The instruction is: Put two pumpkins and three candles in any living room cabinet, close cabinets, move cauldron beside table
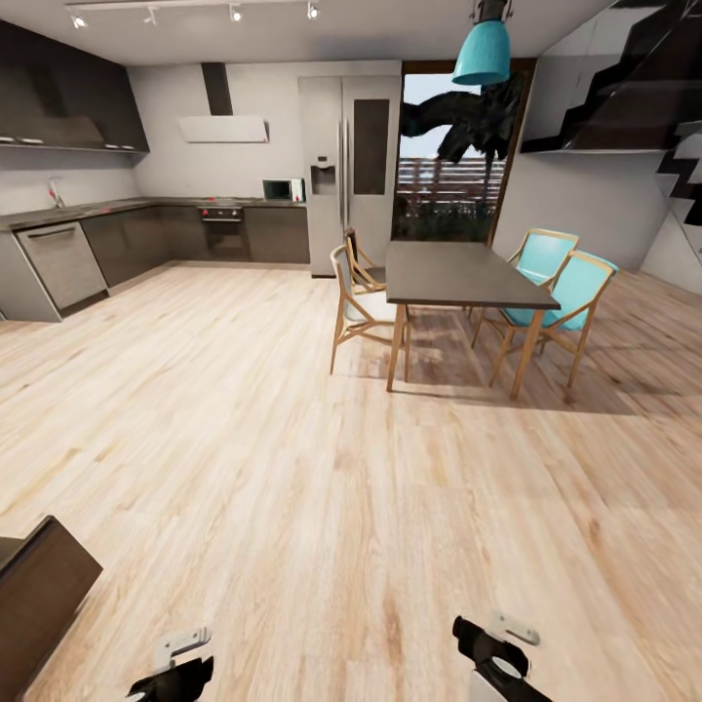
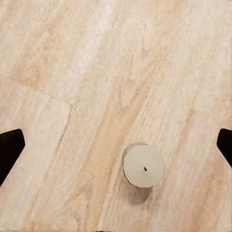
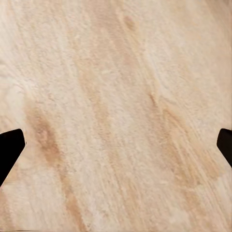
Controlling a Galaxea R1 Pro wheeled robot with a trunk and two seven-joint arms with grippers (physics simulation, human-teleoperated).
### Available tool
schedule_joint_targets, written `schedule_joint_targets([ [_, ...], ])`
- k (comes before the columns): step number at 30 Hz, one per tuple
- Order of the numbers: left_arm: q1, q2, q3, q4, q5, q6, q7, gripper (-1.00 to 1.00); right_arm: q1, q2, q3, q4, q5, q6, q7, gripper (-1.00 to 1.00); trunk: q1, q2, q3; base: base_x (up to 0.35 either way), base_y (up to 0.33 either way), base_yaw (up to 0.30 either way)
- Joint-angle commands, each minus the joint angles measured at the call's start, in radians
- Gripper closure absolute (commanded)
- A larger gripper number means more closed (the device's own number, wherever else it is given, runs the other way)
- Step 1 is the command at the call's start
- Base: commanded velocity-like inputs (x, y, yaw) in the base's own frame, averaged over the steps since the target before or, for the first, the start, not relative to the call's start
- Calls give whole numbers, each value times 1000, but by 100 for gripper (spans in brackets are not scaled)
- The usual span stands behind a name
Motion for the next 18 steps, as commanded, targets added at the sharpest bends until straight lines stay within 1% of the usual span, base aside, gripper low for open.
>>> schedule_joint_targets([
  [1, -1, -4, -6, -1, 6, -3, 34, -100, -1, -1, 24, -6, -10, -7, -9, -100, 4, -8, -4, 0, 0, 0],
  [4, -2, -10, -6, -4, 2, -8, 74, -100, -1, 0, 56, -13, -10, -12, -10, -100, 15, -29, -14, 0, 0, 0],
  [6, -5, -13, -6, -9, 1, -6, 86, -100, -1, 1, 85, -13, -10, -14, -9, -100, 23, -43, -20, 0, 0, 0],
  [7, -7, -14, -6, -10, 1, -5, 87, -100, -1, 1, 91, -13, -10, -15, -9, -100, 27, -50, -23, 0, 0, 0],
  [8, -24, -15, -5, -6, 3, -4, 89, -100, -1, 1, 101, -13, -11, -16, -8, -100, 31, -57, -26, 0, 0, 0],
  [10, -44, -14, -2, 1, 6, -4, 91, -100, -1, 0, 107, -12, -11, -17, -8, -100, 38, -71, -32, 0, 0, 0],
  [12, -52, -14, 3, 11, 8, -8, 91, -100, -1, 0, 111, -12, -10, -18, -8, -100, 46, -85, -39, 0, 0, 0],
  [14, -56, -15, 1, 62, 5, -22, 91, -100, -1, 0, 112, -11, -11, -18, -8, -100, 54, -99, -45, 0, 0, 0],
  [15, -57, -16, 1, 97, 4, -48, 90, -100, -1, 0, 112, -10, -11, -18, -8, -100, 58, -106, -48, 0, 0, 0],
  [16, -58, -17, 1, 131, 6, -96, 87, -100, -1, 0, 113, -10, -11, -18, -8, -100, 61, -113, -51, 0, 0, 0],
  [18, -58, -15, 0, 161, 14, -169, 80, -100, -1, 0, 115, -4, -11, -18, -8, -100, 69, -127, -57, 0, 0, 0],
])
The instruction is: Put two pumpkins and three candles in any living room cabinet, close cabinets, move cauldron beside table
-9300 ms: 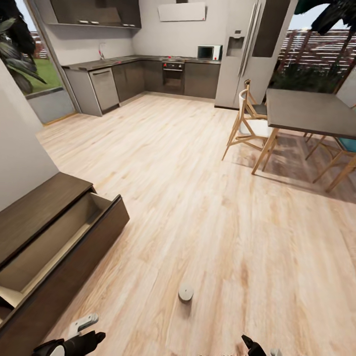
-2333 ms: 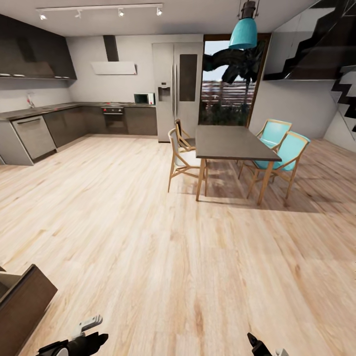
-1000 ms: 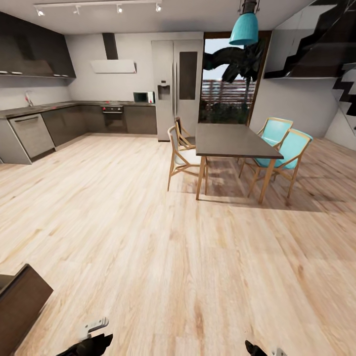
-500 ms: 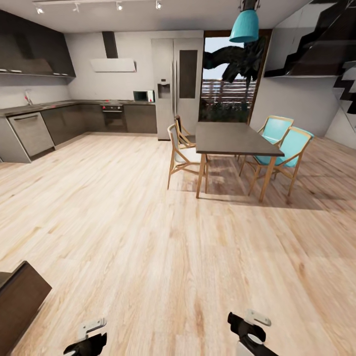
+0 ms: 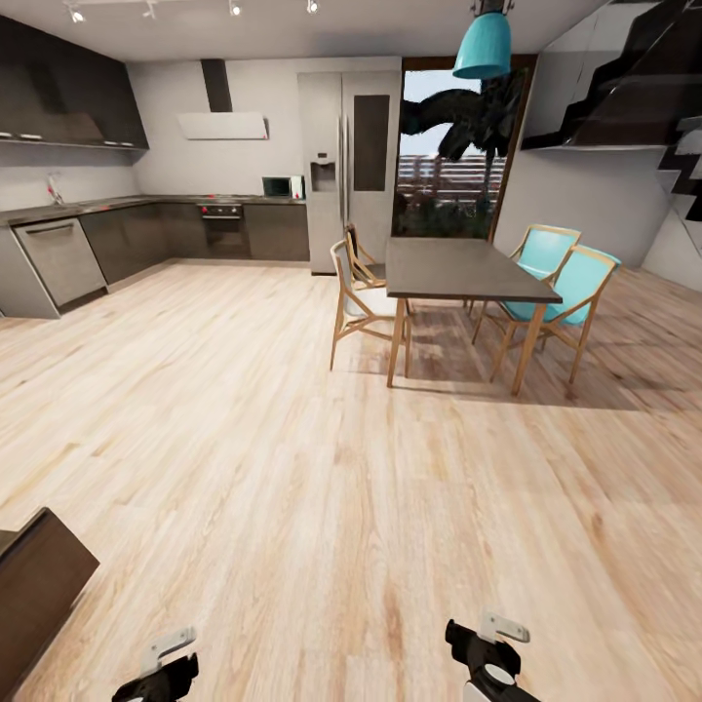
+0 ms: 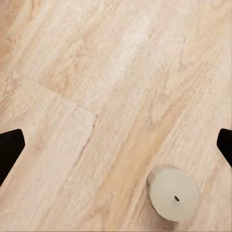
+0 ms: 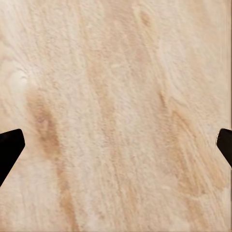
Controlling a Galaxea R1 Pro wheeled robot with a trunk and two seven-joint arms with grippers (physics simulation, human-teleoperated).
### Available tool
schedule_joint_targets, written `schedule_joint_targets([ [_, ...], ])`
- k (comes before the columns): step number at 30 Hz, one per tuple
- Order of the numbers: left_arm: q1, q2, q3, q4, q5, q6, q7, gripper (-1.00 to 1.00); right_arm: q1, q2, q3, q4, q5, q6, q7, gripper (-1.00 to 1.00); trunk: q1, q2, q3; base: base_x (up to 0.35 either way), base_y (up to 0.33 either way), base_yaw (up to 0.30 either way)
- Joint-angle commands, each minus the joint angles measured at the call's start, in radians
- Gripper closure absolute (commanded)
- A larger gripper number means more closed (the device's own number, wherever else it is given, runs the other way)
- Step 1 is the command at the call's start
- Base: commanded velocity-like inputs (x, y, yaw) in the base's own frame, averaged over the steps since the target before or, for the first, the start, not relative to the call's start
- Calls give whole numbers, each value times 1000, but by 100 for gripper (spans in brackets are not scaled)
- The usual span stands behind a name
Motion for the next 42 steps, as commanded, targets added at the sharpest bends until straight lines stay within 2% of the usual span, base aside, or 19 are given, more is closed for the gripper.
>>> schedule_joint_targets([
  [1, 0, 0, -8, 5, 7, -19, 8, -100, -1, -1, 9, 1, -10, -6, -5, -100, 4, -8, -4, 0, 0, 0],
  [12, 0, -3, -18, 13, 0, -37, -2, -100, -1, -1, 11, 1, -10, -6, 4, -100, 46, -85, -39, 0, 0, 0],
  [17, 0, -3, -19, 14, 0, -35, -4, -100, -1, -2, 11, 0, -10, -9, 52, -100, 65, -120, -54, 0, 0, 0],
  [20, 0, -3, -19, 14, 0, -2, -5, -100, -1, -4, 11, -5, -10, -33, 134, -100, 77, -141, -64, 0, 0, 0],
  [23, -1, 2, -17, 14, 5, 86, -23, -100, -1, -7, 10, -10, -10, -42, 178, -100, 88, -162, -73, 0, 0, 0],
  [26, -3, 9, -14, 13, 7, 130, -107, -100, -1, -7, 10, -11, -10, -46, 187, -100, 100, -183, -82, 0, 0, 0],
  [29, -5, 12, -13, 13, 5, 142, -159, -100, -1, -6, 10, -11, -10, -47, 189, -100, 111, -204, -92, 0, 0, 0],
  [31, -5, 13, -11, 13, 4, 144, -169, -100, -1, -4, 10, -11, -10, -47, 188, -100, 119, -218, -98, 0, 0, 0],
  [42, -6, 16, -9, 13, 3, 145, -171, -100, -1, -1, 10, -6, -12, -45, 184, -100, 161, -295, -133, 0, 0, 0],
])
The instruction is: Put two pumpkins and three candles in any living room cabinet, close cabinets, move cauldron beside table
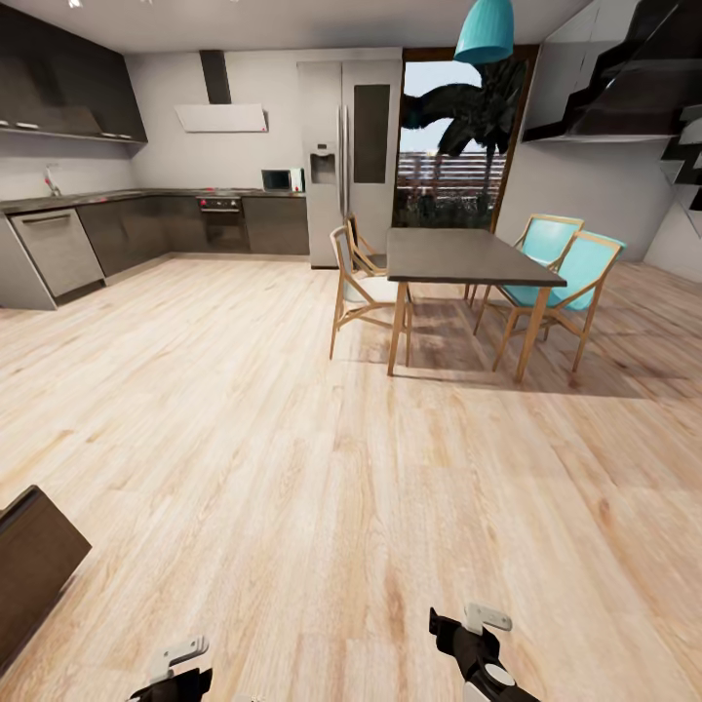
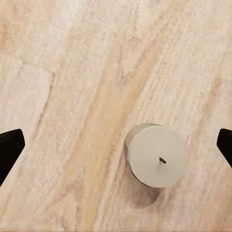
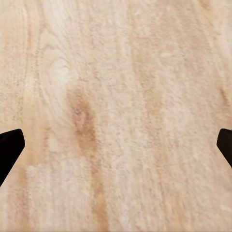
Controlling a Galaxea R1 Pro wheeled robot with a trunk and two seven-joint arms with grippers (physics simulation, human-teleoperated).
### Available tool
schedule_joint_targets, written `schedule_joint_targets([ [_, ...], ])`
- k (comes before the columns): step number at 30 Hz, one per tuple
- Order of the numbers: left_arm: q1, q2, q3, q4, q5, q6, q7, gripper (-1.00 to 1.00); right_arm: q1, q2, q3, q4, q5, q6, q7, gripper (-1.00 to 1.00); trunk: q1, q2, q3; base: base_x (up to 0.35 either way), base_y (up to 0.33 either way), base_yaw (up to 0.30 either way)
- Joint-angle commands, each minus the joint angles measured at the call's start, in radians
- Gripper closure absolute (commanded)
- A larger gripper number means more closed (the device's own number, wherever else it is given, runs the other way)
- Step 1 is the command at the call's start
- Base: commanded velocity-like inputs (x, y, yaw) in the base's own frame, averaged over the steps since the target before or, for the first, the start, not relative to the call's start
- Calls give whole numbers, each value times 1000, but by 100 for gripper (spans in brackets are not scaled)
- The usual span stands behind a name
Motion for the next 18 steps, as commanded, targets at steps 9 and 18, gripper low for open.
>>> schedule_joint_targets([
  [9, 0, -2, -9, -2, 10, 2, 4, -100, -1, -1, 8, -3, -10, -7, -3, -100, 34, -64, -29, 0, 0, 0],
  [18, 0, -2, -14, -2, 7, 1, 3, -100, -1, -6, 5, -6, -11, -5, -1, -100, 69, -127, -57, 0, 0, 0],
])
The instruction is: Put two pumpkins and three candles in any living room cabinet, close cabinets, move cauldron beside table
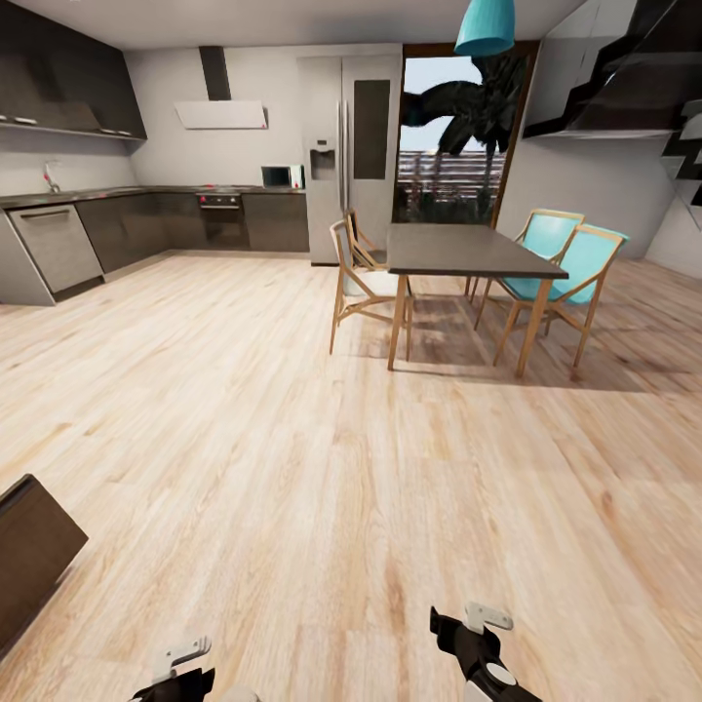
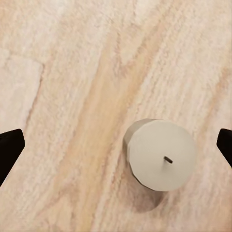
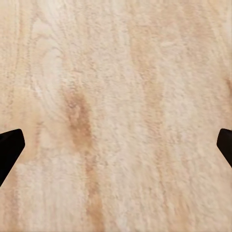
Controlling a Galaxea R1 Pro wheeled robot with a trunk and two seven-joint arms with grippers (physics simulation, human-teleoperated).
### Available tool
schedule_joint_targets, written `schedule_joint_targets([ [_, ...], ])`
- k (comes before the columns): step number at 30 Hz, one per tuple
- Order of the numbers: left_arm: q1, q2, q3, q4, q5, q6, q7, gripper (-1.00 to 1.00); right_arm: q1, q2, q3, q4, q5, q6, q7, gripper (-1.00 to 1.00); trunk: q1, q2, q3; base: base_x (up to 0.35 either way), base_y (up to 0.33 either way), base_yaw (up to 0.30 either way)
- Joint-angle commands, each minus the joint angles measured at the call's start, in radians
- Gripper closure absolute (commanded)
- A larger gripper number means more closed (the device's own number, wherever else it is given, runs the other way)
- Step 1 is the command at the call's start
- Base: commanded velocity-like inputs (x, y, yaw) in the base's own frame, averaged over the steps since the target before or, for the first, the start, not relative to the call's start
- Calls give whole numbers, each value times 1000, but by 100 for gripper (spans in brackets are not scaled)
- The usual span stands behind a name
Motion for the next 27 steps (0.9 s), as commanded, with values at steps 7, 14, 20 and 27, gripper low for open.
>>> schedule_joint_targets([
  [7, 0, 1, -9, -2, 10, 2, 10, -100, -1, -1, 9, -2, -10, -7, -5, -100, 27, -50, -23, 0, 0, 0],
  [14, 0, 0, -11, -2, 10, 2, 11, -100, -1, 1, 10, -4, -9, -9, 18, -100, 54, -99, -45, 0, 0, 0],
  [20, 0, -3, -12, -2, 10, 2, 12, -100, -1, -5, 8, -148, -12, 14, 195, -100, 77, -141, -64, 0, 0, 0],
  [27, 0, -6, -15, -2, 7, 1, 11, -100, -1, -11, -13, -510, -19, 264, 153, -100, 103, -190, -86, 0, 0, 0],
])
